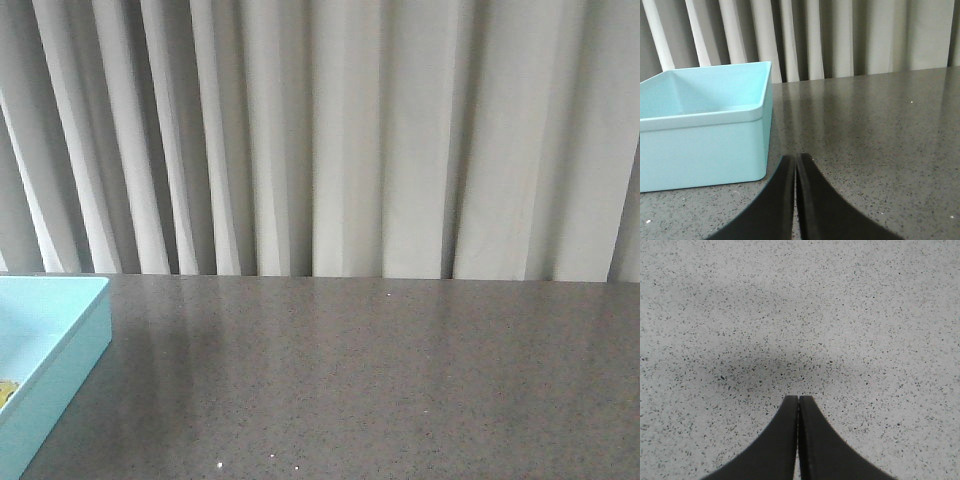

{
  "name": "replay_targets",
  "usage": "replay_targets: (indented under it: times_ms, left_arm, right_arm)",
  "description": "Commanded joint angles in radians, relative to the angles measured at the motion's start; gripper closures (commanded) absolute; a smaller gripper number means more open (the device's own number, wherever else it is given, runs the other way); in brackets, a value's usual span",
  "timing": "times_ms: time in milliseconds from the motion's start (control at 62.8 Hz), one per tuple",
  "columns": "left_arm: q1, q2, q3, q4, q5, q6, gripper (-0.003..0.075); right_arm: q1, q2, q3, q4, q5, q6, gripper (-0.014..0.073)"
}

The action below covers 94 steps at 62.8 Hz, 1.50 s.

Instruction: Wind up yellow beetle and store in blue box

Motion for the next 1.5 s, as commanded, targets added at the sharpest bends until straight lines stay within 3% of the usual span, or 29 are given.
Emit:
replay_targets:
  times_ms: [0,924,1035,1274,1481]
  left_arm:
    - [0.004,-0.019,-0.006,-0.002,-0.090,-0.015,0.0727]
    - [0.004,-0.016,-0.010,-0.002,-0.088,-0.015,0.0727]
    - [0.004,-0.016,-0.010,-0.002,-0.088,-0.015,0.0727]
    - [0.004,-0.016,-0.010,-0.002,-0.088,-0.015,0.0727]
    - [0.004,-0.016,-0.010,-0.002,-0.088,-0.015,0.0727]
  right_arm:
    - [0.000,-0.006,-0.026,-0.008,-0.044,0.001,0.0601]
    - [0.009,-0.054,-0.001,-0.032,-0.057,-0.007,0.0601]
    - [-0.030,-0.180,0.120,-0.055,-0.225,-0.001,0.0601]
    - [-0.111,-0.591,0.531,-0.052,-0.737,0.002,0.0601]
    - [-0.111,-0.816,0.765,0.031,-0.866,0.010,0.0599]
